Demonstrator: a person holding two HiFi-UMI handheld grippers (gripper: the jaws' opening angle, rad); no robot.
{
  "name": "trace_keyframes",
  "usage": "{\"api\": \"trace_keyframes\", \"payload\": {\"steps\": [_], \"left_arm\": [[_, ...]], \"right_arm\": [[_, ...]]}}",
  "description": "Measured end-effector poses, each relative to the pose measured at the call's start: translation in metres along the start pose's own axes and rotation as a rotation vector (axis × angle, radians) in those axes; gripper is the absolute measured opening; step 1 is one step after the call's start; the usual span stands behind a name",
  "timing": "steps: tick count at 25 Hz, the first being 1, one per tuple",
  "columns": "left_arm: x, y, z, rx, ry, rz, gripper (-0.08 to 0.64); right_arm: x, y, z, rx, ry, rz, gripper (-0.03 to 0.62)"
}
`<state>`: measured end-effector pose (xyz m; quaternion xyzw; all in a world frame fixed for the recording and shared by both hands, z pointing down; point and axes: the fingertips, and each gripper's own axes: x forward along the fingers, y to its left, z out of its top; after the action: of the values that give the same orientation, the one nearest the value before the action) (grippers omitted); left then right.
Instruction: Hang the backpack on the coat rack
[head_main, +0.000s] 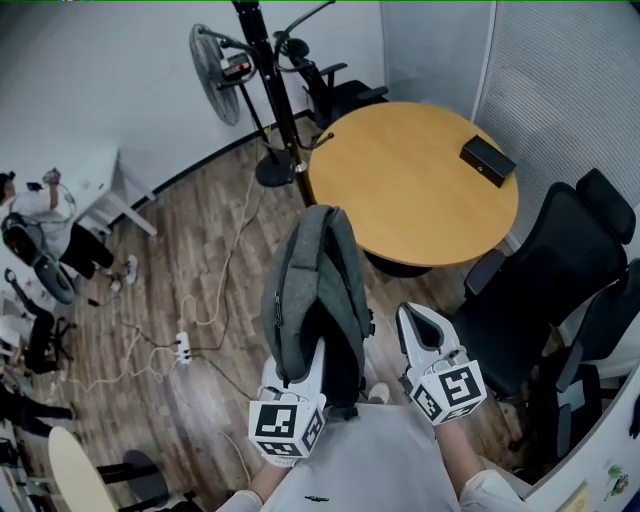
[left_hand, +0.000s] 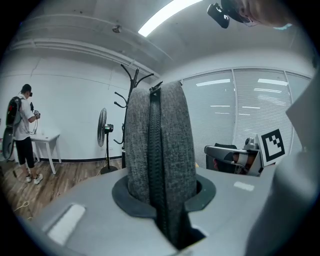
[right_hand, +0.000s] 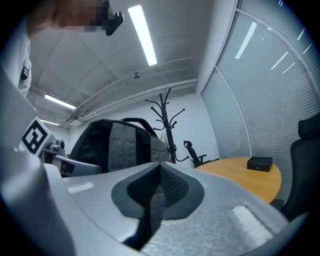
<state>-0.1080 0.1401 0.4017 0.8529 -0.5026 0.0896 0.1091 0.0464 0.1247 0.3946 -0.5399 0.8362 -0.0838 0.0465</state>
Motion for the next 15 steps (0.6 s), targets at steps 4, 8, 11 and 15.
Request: {"api": "trace_keyframes", "payload": {"steps": [4,8,11,15], "left_arm": [[0.015,-0.013,0.003,0.021,0.008,0.002,0.112],[0.025,-0.026,0.001,0.030,0.019,-0.002,0.110],[0.033,-0.027,0.002,0.024,0.026,-0.009,0.110],[0.052,-0.030,0.006,0.015,0.027,-0.017,0.110]], "right_arm": [[0.002,-0.017,-0.001,0.036,-0.018,0.005,0.003],[0.000,-0.031,-0.011,0.074,0.004,0.003,0.002],[0.002,-0.041,-0.011,0.074,0.006,-0.006,0.002],[0.008,-0.060,-0.005,0.070,0.000,-0.022,0.002]]}}
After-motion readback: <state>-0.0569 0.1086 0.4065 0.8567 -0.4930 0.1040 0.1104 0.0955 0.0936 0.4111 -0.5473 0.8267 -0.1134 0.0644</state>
